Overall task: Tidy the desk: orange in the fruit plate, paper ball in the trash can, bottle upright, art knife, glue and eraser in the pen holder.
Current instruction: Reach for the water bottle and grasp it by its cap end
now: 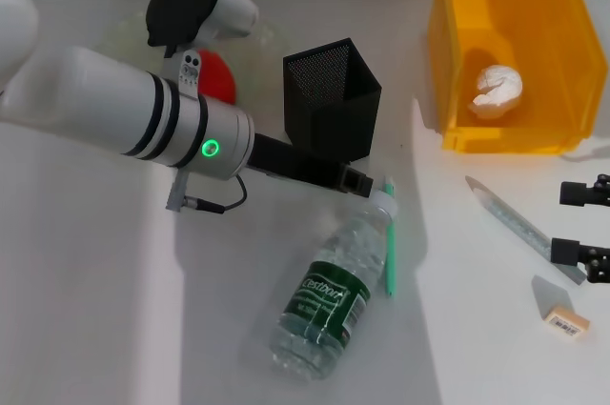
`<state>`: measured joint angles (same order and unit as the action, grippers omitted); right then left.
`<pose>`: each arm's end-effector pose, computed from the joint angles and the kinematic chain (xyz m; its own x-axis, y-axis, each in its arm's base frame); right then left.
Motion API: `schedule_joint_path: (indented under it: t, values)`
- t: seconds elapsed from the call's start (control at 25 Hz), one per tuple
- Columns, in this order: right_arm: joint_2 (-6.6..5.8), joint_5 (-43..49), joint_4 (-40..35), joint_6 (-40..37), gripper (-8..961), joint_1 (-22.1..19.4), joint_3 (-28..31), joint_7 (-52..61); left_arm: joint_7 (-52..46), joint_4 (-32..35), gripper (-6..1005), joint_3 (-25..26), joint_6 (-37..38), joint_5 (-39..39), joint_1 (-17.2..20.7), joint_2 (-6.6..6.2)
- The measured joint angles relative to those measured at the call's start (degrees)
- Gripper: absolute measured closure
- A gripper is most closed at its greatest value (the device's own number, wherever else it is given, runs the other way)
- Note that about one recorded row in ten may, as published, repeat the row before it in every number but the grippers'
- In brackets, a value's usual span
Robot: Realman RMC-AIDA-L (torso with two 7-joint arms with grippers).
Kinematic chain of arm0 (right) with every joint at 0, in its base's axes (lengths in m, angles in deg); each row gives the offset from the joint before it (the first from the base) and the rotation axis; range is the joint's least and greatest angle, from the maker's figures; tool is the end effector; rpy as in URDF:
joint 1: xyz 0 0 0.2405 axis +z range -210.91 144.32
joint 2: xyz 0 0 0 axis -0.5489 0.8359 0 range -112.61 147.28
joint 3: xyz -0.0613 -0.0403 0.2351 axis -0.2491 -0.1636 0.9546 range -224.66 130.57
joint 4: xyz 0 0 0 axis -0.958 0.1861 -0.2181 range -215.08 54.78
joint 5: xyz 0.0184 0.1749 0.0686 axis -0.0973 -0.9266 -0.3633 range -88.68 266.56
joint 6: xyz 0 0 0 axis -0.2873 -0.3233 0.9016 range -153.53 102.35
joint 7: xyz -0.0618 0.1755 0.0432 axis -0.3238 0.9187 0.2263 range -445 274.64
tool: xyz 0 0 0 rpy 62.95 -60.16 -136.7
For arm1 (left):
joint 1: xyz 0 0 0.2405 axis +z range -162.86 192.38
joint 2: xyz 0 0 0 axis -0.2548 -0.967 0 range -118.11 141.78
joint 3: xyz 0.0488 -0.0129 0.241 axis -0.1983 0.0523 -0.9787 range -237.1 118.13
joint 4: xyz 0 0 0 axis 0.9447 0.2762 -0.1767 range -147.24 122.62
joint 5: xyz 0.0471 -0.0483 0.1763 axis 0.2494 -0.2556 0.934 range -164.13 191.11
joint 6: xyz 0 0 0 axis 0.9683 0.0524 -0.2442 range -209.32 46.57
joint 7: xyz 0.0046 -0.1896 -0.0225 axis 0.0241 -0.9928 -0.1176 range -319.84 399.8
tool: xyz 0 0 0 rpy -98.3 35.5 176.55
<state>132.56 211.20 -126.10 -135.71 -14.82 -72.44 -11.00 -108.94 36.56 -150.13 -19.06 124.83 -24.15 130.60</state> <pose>0.2791 0.2475 0.0288 0.7894 -0.3381 -0.5124 -0.4676 -0.8720 -0.1450 -0.1596 0.3431 -0.1279 0.5353 0.8334 0.1371 0.8445 -0.5313 -0.0680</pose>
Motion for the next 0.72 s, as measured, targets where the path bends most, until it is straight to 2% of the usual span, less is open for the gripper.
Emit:
schedule_joint_path:
  t: [0.24, 0.52, 0.68, 0.72]
  values:
    - [0.00, 0.00, -0.01, 0.00, 152, 0.30, 1.04, 0.01, 2.79, -0.06, 805, 3.71, 2.41, -0.97, 0.47, -0.04]
    - [0.00, 0.00, -0.02, -0.01, 152, 0.00, 1.56, 0.01, 2.72, -0.06, 864, 13.34, 10.84, -1.78, -1.88, -0.22]
    - [0.00, 0.00, -0.02, 0.00, 152, -0.28, 2.00, 0.01, -0.54, -1.46, 897, 13.75, 12.59, 0.08, -4.74, -0.35]
    - [0.00, 0.00, -0.02, 0.00, 152, -0.32, 2.19, 0.00, -0.98, -1.61, 829, 13.59, 12.77, 0.71, -5.26, -0.34]
